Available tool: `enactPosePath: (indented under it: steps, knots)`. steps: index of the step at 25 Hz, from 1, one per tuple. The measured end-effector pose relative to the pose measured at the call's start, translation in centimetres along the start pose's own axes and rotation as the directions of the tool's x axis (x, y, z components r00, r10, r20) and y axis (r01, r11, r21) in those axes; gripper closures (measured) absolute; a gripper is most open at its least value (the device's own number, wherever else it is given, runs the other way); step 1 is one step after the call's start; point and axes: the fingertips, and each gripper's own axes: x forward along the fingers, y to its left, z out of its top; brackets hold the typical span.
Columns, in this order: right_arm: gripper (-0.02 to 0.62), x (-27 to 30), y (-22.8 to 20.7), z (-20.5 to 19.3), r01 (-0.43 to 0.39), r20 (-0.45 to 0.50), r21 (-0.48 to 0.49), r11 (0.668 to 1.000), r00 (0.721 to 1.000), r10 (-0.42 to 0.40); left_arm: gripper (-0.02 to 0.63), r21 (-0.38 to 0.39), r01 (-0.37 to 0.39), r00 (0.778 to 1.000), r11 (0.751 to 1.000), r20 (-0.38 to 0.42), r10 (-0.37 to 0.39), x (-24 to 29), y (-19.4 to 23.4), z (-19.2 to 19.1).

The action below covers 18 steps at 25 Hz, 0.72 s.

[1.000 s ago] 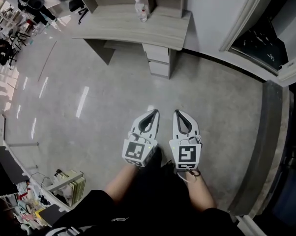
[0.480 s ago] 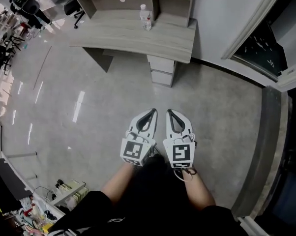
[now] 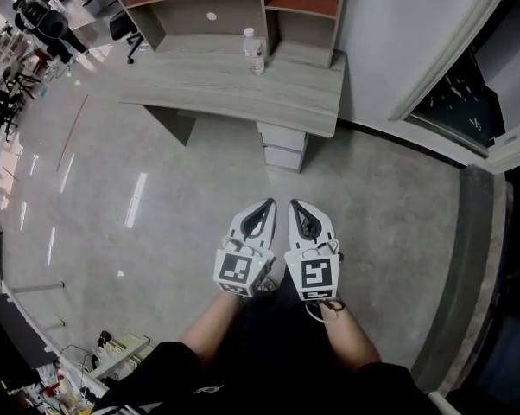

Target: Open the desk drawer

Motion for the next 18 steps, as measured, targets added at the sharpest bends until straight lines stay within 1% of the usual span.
enactPosePath:
  steps: [3, 5, 6, 8, 10, 12, 15, 18]
  knots:
    - [0.589, 2.8, -1.8, -0.6, -0.034, -0.002, -0.056, 0.998, 0.999, 0.034, 0.601, -0.006, -0.026, 1.0, 1.0, 0.006, 0.026, 3.2, 1.5, -0.3]
    - [0.589, 4.6, -3.0, -1.1, -0.039, -0.01, -0.061, 0.997, 0.999, 0.039, 0.601, -0.002, -0.023, 0.999, 1.0, 0.024, 0.023, 4.9, 1.9, -0.6]
    - [0.589, 5.8, -3.5, -1.4, -0.036, -0.013, -0.055, 0.998, 0.999, 0.035, 0.601, 0.008, -0.023, 0.999, 1.0, 0.034, 0.023, 5.8, 2.2, -0.8]
    - [0.589, 8.0, -4.8, -1.6, -0.021, 0.016, -0.04, 0.999, 1.0, 0.022, 0.601, 0.027, -0.035, 0.998, 0.999, 0.044, 0.033, 7.4, 3.1, -1.5]
    - [0.589, 9.0, -5.9, -1.7, -0.004, 0.052, -0.055, 0.998, 0.999, 0.007, 0.601, 0.014, -0.032, 0.998, 0.999, 0.048, 0.031, 8.6, 3.4, -2.4]
    - [0.589, 9.7, -6.4, -2.3, 0.009, 0.065, -0.056, 0.998, 0.998, -0.005, 0.601, 0.014, -0.015, 0.999, 1.0, 0.048, 0.014, 9.5, 3.7, -3.3]
    - [0.589, 11.5, -6.5, -4.5, 0.027, 0.056, -0.034, 0.999, 0.998, -0.025, 0.601, 0.037, 0.012, 0.999, 0.999, 0.032, -0.013, 10.8, 5.0, -5.5]
    - [0.589, 13.9, -6.1, -8.0, 0.014, 0.058, -0.018, 1.0, 0.998, -0.013, 0.601, 0.012, 0.017, 1.0, 1.0, 0.023, -0.018, 12.3, 6.9, -9.1]
